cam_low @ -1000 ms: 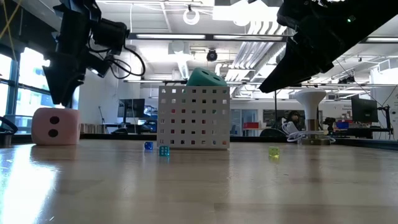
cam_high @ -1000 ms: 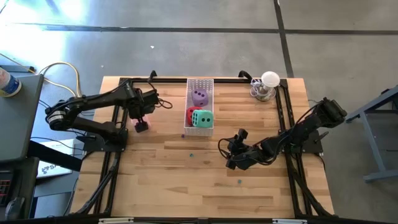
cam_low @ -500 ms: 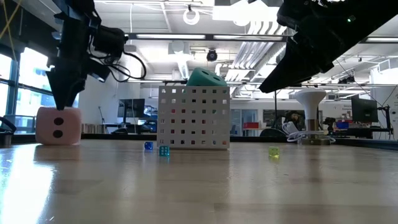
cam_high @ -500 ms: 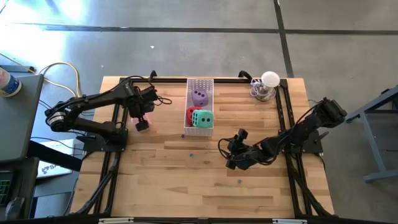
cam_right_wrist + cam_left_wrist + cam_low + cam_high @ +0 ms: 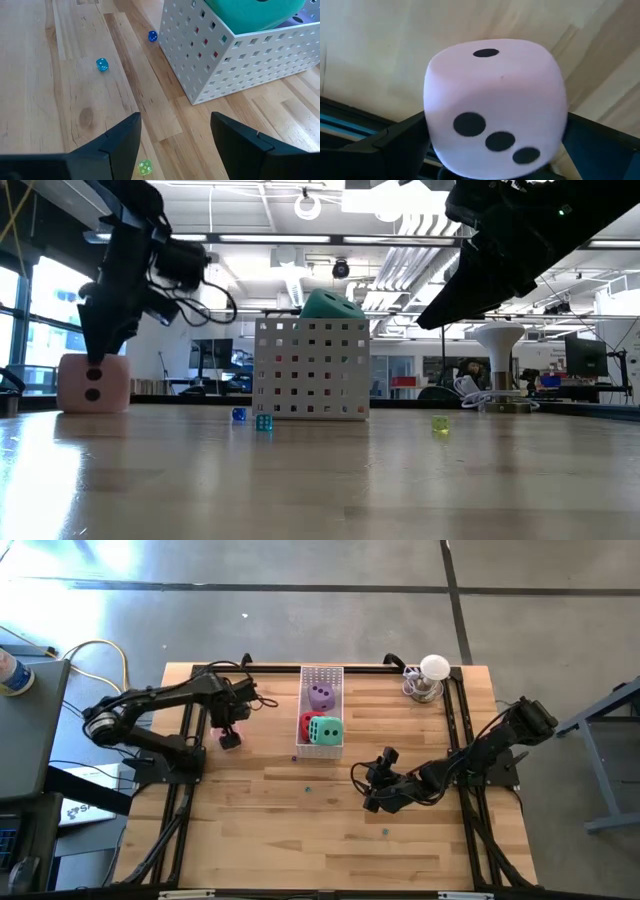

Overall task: Pick & Place Dice
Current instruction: Put the large pink die into the bin

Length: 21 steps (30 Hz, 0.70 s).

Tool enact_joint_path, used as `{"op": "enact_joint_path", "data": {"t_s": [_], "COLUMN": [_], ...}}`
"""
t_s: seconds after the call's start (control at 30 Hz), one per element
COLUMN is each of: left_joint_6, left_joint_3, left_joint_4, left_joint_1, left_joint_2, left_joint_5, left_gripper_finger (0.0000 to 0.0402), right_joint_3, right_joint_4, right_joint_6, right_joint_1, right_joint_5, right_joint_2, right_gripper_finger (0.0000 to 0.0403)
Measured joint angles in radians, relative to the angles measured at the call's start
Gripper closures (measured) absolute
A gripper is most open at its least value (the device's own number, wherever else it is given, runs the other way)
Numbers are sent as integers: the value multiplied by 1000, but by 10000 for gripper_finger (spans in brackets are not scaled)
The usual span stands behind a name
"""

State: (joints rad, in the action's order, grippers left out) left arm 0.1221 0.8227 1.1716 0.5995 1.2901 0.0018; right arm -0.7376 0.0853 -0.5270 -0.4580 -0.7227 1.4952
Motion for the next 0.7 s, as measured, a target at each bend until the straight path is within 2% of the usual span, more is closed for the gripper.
{"op": "enact_joint_path", "data": {"t_s": [0.27, 0.4, 0.63, 0.7], "left_joint_6": [-12, 40, 132, 185], "left_joint_3": [-2, -2, -2, -2], "left_joint_4": [9, 7, -30, -43], "left_joint_1": [-1, 8, 19, 26], "left_joint_2": [179, 205, 145, 119], "left_joint_5": [-7, 5, 152, 234], "left_gripper_finger": [4, 4, 15, 19], "right_joint_3": [0, 0, 0, 0], "right_joint_4": [0, 1, 2, 3], "right_joint_6": [0, 0, 1, 1], "right_joint_1": [0, 0, 0, 0], "right_joint_5": [1, 9, 14, 14], "right_joint_2": [0, 0, 0, 0], "right_gripper_finger": [172, 172, 172, 172]}}
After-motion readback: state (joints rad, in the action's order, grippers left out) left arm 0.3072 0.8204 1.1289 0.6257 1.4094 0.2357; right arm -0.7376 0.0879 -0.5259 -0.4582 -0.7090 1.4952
